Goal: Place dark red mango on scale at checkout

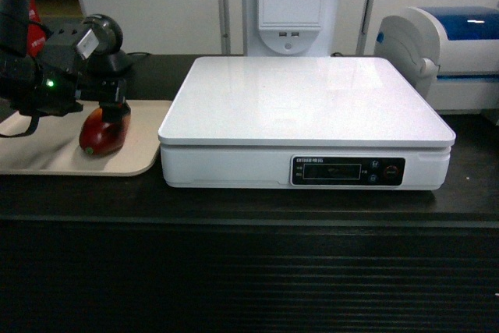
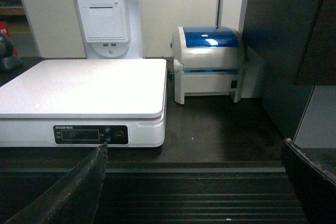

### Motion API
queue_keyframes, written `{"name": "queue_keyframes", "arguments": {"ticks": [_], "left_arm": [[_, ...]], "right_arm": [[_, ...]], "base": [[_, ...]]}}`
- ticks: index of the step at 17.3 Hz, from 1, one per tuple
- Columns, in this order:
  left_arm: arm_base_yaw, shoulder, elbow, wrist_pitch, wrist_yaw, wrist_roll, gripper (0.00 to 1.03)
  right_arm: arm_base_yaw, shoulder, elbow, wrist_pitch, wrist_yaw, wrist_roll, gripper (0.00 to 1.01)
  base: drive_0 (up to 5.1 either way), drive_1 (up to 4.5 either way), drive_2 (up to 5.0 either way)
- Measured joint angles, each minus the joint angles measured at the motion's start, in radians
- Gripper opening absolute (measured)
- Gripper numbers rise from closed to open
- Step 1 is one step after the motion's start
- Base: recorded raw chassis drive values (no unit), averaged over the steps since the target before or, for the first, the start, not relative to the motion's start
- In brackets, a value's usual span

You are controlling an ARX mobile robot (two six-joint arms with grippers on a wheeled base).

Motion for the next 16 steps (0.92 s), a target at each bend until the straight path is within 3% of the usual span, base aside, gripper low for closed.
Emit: {"name": "queue_keyframes", "arguments": {"ticks": [6, 9, 12, 13, 16], "left_arm": [[0.002, 0.074, 0.061, -0.091, -0.011, 0.001, 0.98], [-0.002, 0.085, 0.074, -0.117, -0.011, 0.027, 0.96], [-0.006, 0.085, 0.085, -0.148, -0.003, 0.049, 0.67], [-0.006, 0.085, 0.089, -0.155, -0.003, 0.052, 0.62], [-0.006, 0.063, 0.052, -0.138, 0.004, 0.052, 0.61]], "right_arm": [[0.000, 0.000, 0.000, 0.000, 0.000, 0.000, 0.98], [0.000, 0.000, 0.000, 0.000, 0.000, 0.000, 0.98], [0.000, 0.000, 0.000, 0.000, 0.000, 0.000, 0.98], [0.000, 0.000, 0.000, 0.000, 0.000, 0.000, 0.98], [0.000, 0.000, 0.000, 0.000, 0.000, 0.000, 0.98]], "base": [[0.0, 0.00, 0.0], [0.0, 0.00, 0.0], [0.0, 0.00, 0.0], [0.0, 0.00, 0.0], [0.0, 0.00, 0.0]]}}
